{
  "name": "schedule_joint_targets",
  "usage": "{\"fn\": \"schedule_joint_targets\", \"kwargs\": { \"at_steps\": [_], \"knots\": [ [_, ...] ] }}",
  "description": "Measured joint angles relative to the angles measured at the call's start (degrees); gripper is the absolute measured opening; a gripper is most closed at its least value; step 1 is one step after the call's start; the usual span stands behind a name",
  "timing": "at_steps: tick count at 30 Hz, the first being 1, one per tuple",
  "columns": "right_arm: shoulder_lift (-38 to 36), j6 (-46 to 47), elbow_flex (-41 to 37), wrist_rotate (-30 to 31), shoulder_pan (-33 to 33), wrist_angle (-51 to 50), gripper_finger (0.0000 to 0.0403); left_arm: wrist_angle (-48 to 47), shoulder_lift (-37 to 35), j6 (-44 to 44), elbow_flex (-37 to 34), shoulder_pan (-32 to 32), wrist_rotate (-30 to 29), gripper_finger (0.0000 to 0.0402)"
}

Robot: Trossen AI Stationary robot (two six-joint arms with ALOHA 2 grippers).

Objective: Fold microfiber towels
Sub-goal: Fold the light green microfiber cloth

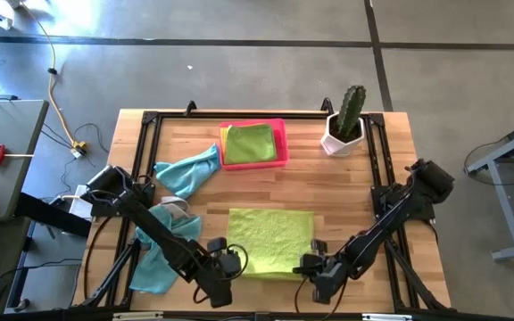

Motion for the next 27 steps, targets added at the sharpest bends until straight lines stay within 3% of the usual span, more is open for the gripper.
{"fn": "schedule_joint_targets", "kwargs": {
  "at_steps": [6,18,27],
  "knots": [
    [0.0,-0.6,0.0,0.0,-0.8,-1.2,0.0,-0.5,0.0,6.0,0.0,2.2,4.8,0.0],
    [0.0,-6.6,0.0,4.1,-8.4,-10.4,0.0005,-14.2,0.0,16.5,0.0,12.7,0.6,0.0],
    [0.0,-9.3,0.0,6.4,-11.8,-14.1,0.0081,-14.8,0.2,32.4,0.0,16.2,0.4,0.0]
  ]
}}
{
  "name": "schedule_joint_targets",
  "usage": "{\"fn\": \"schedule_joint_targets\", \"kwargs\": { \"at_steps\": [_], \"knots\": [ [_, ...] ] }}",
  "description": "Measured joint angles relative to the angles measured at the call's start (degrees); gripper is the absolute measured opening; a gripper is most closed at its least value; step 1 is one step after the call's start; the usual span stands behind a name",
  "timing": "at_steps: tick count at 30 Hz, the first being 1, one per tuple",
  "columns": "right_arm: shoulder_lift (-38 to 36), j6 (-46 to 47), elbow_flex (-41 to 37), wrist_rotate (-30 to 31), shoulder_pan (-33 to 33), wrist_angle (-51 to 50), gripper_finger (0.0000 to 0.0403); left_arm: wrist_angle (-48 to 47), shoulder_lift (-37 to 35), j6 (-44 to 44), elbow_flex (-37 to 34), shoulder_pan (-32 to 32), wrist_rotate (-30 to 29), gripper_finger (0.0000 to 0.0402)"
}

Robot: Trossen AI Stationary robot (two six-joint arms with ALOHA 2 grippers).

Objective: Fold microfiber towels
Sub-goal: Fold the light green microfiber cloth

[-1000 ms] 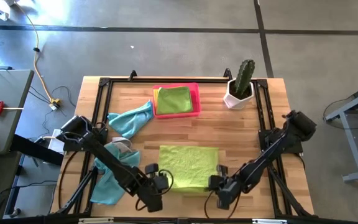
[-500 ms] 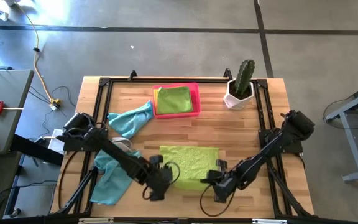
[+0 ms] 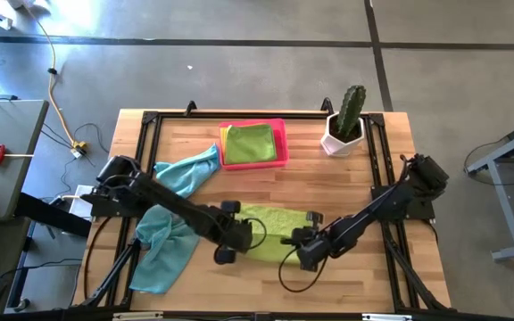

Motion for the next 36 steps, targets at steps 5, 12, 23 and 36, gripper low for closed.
{"fn": "schedule_joint_targets", "kwargs": {
  "at_steps": [5,12,23,36],
  "knots": [
    [0.0,0.1,0.0,0.6,-0.6,-2.0,0.0088,0.0,0.2,4.4,0.0,1.5,-0.4,0.0],
    [0.0,-0.3,0.0,0.5,-0.6,-1.5,0.0088,0.0,0.2,5.2,0.0,2.8,-0.4,0.0],
    [3.2,-7.9,0.0,-0.1,-2.0,2.5,0.0087,-0.1,0.2,5.2,0.0,-2.2,-5.1,0.0],
    [3.2,-10.7,0.0,-6.1,-5.8,3.2,0.0087,-0.2,0.2,4.5,0.0,-3.9,-6.0,0.0]
  ]
}}
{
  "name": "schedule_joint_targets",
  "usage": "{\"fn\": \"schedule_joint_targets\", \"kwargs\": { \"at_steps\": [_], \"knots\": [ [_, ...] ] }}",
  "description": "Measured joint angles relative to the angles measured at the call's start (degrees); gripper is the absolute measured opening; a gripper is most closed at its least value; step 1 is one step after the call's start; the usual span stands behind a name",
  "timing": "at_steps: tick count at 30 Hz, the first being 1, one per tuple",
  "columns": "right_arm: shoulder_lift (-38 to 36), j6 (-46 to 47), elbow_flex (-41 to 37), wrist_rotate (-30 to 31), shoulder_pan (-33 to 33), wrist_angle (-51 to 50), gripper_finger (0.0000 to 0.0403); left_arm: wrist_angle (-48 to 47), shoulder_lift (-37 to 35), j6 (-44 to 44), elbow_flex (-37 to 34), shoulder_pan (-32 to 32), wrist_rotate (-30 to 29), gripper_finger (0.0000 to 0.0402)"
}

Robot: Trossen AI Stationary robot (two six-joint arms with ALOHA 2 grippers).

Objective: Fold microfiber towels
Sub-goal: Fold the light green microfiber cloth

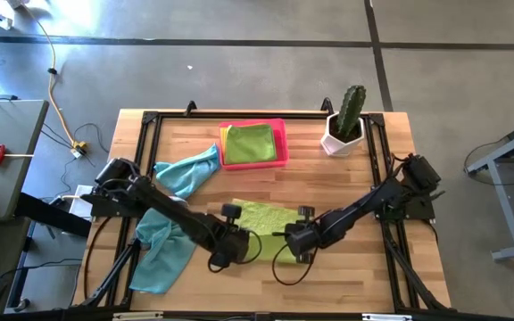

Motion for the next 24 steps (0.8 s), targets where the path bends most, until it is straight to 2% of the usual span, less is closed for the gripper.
{"fn": "schedule_joint_targets", "kwargs": {
  "at_steps": [8,15,18,24],
  "knots": [
    [0.0,-0.1,0.0,-2.9,-1.0,0.1,0.0093,0.0,0.0,-1.0,0.0,-0.6,-1.5,0.0],
    [0.0,-0.3,0.0,-3.7,-2.0,-0.3,0.0135,0.0,0.0,-1.9,0.0,-0.9,-1.4,0.0],
    [0.0,-1.7,0.0,-5.9,-2.4,-0.4,0.0149,0.0,0.0,-2.0,0.0,-1.1,-1.7,0.0],
    [0.0,-2.8,0.0,-9.7,-2.2,-0.6,0.0131,-0.4,0.0,-2.4,0.0,-1.1,-2.0,0.0]
  ]
}}
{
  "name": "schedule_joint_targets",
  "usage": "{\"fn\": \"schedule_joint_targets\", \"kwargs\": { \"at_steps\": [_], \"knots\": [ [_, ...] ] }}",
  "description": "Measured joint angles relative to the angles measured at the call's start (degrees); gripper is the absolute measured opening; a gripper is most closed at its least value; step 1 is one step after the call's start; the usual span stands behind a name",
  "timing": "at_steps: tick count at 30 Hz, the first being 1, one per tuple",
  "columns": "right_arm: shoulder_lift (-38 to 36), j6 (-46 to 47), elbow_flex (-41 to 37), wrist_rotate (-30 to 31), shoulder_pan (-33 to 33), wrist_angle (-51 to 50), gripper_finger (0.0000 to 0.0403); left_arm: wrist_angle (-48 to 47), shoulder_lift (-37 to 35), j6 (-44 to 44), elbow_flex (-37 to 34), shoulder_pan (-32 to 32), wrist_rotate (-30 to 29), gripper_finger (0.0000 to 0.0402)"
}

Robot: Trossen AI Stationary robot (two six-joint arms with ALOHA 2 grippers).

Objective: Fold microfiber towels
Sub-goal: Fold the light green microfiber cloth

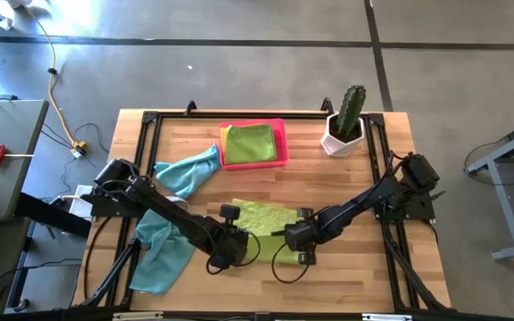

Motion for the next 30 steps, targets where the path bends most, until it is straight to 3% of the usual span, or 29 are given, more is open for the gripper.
{"fn": "schedule_joint_targets", "kwargs": {
  "at_steps": [11,20,30],
  "knots": [
    [-0.3,0.0,0.0,-1.2,0.4,-3.5,0.0009,-0.1,0.0,0.3,0.0,0.2,-0.7,0.0],
    [-2.6,1.1,0.0,-1.3,0.4,-7.5,0.0003,0.0,0.0,6.9,0.0,2.1,-8.7,0.0],
    [-6.0,2.2,0.0,3.8,0.0,-15.4,0.0002,0.4,0.0,14.9,0.0,7.3,-12.1,0.0]
  ]
}}
